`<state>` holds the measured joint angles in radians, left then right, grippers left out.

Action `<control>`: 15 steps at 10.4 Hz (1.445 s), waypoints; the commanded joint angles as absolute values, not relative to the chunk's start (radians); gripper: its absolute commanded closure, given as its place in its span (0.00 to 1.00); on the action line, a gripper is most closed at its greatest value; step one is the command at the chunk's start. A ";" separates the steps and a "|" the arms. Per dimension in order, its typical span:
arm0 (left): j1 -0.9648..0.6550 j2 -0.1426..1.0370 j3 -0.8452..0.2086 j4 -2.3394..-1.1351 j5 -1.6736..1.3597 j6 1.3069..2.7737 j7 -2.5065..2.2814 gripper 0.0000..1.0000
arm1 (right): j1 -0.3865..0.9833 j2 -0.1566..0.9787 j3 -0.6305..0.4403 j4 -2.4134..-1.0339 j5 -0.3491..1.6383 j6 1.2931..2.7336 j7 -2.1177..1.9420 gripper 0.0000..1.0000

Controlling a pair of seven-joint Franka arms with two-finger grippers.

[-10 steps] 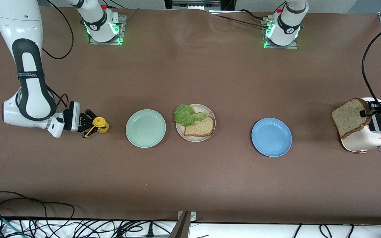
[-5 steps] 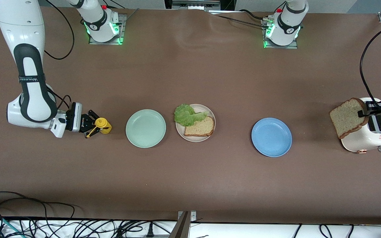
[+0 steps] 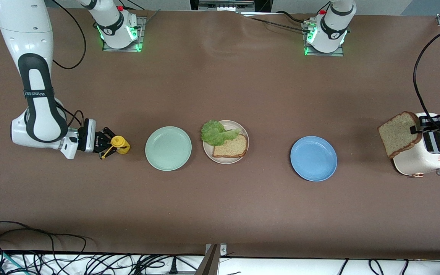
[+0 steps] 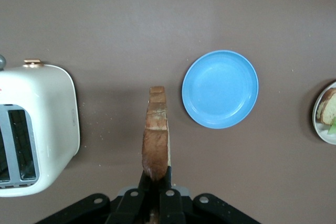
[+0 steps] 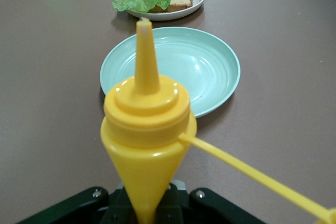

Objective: Make sandwich on beige plate with both arms
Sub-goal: 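Lower the mustard bottle onto the table and open the right gripper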

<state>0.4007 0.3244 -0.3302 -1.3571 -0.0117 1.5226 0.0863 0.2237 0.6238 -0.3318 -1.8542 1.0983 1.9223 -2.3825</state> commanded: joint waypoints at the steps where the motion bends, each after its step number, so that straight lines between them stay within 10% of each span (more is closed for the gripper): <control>1: 0.385 0.319 -0.328 -1.338 0.005 1.491 0.078 1.00 | 0.206 0.615 -0.322 -1.861 1.126 1.901 -2.401 0.26; 6: 0.376 0.319 -0.328 -1.339 0.005 1.486 0.078 1.00 | 0.196 0.607 -0.325 -1.852 1.121 1.901 -2.388 0.02; 15: 0.377 0.319 -0.327 -1.339 0.015 1.479 0.075 1.00 | 0.187 0.528 -0.365 -1.850 0.918 1.901 -2.186 0.00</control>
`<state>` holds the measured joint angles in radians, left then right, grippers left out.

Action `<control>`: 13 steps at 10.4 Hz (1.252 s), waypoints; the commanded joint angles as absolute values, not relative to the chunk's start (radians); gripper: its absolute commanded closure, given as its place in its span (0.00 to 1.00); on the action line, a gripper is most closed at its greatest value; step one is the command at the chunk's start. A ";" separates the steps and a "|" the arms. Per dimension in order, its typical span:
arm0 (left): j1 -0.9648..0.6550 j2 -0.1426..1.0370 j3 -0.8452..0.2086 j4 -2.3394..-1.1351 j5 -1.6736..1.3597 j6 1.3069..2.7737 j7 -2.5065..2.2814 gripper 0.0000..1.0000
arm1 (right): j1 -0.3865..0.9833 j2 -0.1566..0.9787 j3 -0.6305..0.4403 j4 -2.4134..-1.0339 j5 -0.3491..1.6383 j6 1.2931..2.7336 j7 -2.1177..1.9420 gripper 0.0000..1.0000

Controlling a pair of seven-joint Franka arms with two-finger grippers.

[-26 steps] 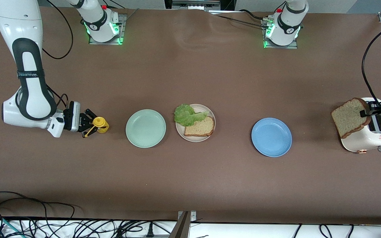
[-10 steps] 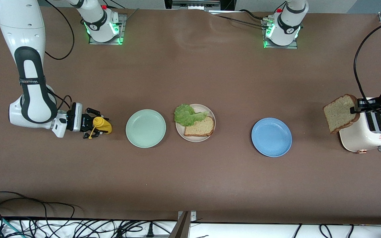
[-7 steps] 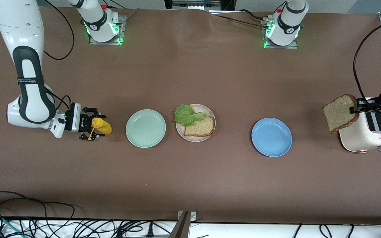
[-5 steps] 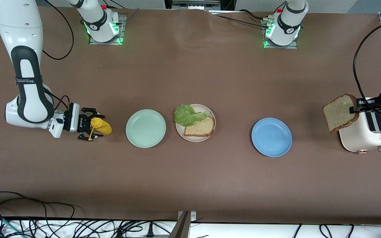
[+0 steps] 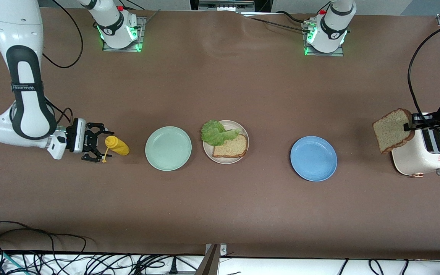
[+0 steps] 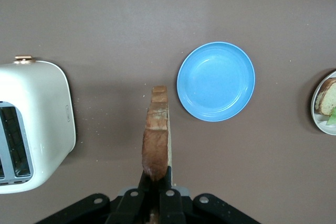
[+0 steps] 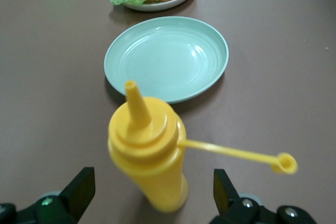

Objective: Make sandwich on beige plate with both arms
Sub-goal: 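Lower the mustard bottle onto the table and open the right gripper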

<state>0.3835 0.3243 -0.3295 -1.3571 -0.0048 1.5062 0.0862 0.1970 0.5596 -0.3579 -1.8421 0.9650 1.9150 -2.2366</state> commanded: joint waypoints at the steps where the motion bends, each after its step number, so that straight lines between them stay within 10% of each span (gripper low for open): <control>1: 0.377 0.319 -0.327 -1.339 0.015 1.474 0.075 1.00 | 0.187 0.523 -0.386 -1.848 0.895 1.901 -2.174 0.00; 13: 0.370 0.321 -0.316 -1.339 0.015 1.466 0.037 1.00 | 0.195 0.328 -0.451 -1.833 0.499 1.816 -1.470 0.00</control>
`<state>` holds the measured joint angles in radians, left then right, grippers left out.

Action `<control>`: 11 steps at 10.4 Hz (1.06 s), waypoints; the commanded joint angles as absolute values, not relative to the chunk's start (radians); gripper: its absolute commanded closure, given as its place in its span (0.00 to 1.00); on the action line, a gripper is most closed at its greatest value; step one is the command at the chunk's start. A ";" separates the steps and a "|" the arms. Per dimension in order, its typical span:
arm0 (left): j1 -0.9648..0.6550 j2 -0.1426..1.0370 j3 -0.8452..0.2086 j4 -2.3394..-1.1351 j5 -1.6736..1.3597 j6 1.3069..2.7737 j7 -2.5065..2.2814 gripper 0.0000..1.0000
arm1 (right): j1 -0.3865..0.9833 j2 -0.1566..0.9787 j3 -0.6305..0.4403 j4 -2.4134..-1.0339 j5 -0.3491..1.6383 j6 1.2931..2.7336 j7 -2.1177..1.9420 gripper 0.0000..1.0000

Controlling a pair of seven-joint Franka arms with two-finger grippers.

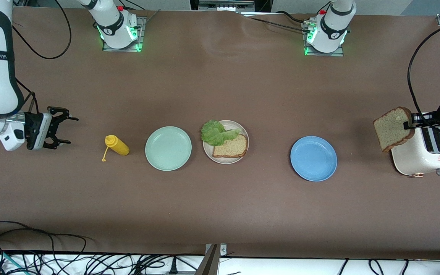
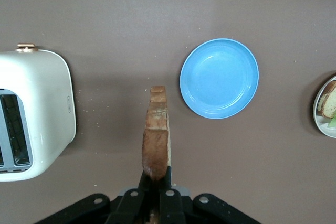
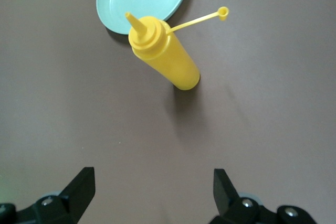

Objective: Make sandwich on beige plate with both arms
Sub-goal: 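Withdraw the right gripper while the left gripper lifts the bread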

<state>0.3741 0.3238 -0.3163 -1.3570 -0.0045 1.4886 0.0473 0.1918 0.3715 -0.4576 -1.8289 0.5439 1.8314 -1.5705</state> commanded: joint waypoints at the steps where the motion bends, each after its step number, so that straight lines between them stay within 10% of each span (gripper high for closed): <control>1: 0.373 0.319 -0.316 -1.338 0.014 1.466 0.037 1.00 | 0.196 0.305 -0.445 -1.835 0.473 1.815 -1.368 0.00; 11: 0.364 0.319 -0.328 -1.338 0.017 1.465 0.037 1.00 | 0.170 0.049 -0.128 -1.847 0.106 1.740 -0.159 0.00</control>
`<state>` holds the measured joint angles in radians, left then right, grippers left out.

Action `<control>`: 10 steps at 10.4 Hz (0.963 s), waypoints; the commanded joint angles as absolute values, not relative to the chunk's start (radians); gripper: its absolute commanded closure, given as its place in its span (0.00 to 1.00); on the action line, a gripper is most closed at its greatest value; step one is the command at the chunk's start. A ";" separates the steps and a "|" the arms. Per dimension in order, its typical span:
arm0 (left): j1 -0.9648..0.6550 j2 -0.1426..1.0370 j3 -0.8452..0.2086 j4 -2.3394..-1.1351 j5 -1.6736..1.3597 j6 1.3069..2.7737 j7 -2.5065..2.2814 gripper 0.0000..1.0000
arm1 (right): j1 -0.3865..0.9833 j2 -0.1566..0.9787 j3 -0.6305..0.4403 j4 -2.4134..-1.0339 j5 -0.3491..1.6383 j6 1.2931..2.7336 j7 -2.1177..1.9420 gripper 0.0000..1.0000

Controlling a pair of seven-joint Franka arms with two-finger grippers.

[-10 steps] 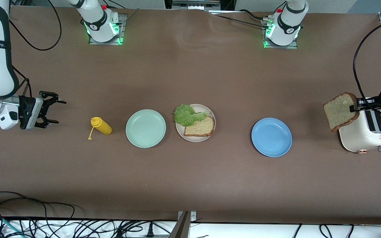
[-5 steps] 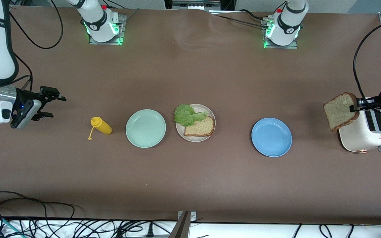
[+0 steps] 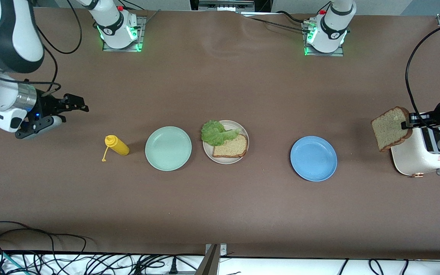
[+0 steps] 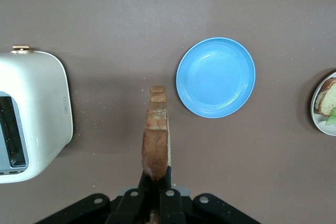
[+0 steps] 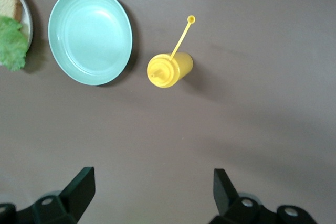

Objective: Make sandwich on beige plate with both arms
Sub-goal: 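Withdraw the right gripper while the left gripper lifts the bread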

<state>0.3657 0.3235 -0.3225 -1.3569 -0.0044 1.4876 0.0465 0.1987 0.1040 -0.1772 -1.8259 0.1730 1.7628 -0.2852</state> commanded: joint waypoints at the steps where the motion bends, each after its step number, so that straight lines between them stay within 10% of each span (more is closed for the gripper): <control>1: 0.364 0.319 -0.328 -1.338 0.017 1.465 0.037 1.00 | 0.125 0.034 -0.073 -1.845 0.066 1.709 -0.109 0.00; 10: 0.221 0.325 -0.324 -1.344 0.031 1.465 -0.166 1.00 | -0.018 -0.048 0.086 -1.824 -0.038 1.563 0.153 0.00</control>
